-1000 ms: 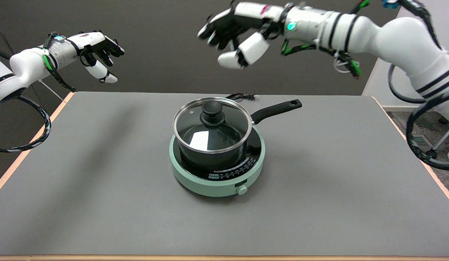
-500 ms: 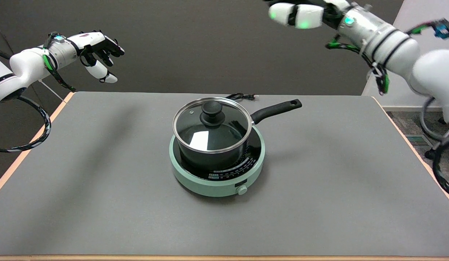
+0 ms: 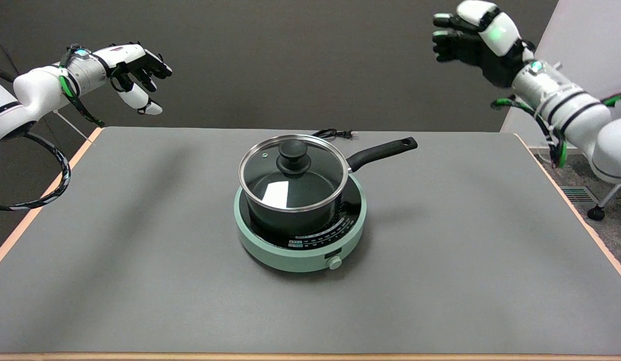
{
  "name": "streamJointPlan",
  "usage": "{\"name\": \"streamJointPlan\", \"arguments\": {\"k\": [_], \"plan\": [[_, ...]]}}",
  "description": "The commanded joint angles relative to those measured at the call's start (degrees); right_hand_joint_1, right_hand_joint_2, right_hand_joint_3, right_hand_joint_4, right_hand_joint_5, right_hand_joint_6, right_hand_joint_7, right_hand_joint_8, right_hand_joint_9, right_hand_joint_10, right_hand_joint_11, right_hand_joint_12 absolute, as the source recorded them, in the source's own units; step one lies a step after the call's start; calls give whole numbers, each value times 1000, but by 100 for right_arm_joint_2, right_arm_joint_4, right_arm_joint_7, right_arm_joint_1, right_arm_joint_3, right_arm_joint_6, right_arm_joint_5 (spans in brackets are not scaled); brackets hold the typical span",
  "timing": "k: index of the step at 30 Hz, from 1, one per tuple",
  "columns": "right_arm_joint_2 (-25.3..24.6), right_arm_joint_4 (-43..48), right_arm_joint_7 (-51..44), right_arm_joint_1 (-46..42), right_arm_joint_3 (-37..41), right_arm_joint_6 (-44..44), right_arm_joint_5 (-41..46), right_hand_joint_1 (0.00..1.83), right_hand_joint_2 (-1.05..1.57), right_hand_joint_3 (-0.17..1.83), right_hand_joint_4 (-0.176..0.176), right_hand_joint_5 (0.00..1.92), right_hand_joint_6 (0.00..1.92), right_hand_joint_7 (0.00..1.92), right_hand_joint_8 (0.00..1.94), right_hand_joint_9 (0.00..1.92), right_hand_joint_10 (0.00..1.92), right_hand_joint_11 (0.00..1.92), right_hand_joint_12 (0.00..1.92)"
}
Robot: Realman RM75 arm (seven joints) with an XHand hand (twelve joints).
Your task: Place the pot lid onto the pot.
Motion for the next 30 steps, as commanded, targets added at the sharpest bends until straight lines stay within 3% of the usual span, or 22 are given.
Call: {"name": "streamJointPlan", "arguments": {"k": [1,10,17,22,30], "plan": [[-393,-1000,1063,-1099,537,-716,1718,239,622,856,132,544,236,603,182,575,288,436,822],[-1070,-1173,-299,-1103,649,-960,3037,349,638,779,85,516,230,540,194,509,269,345,727],[-1166,-1703,-1667,-876,593,-2244,4678,382,599,834,73,489,209,535,172,491,272,344,715],[-1330,-2175,-2253,-537,896,-3132,4784,425,580,845,25,401,162,417,160,384,245,247,589],[-1326,-2268,-2341,-452,937,-3449,4784,429,608,805,7,352,173,361,180,339,229,227,521]]}}
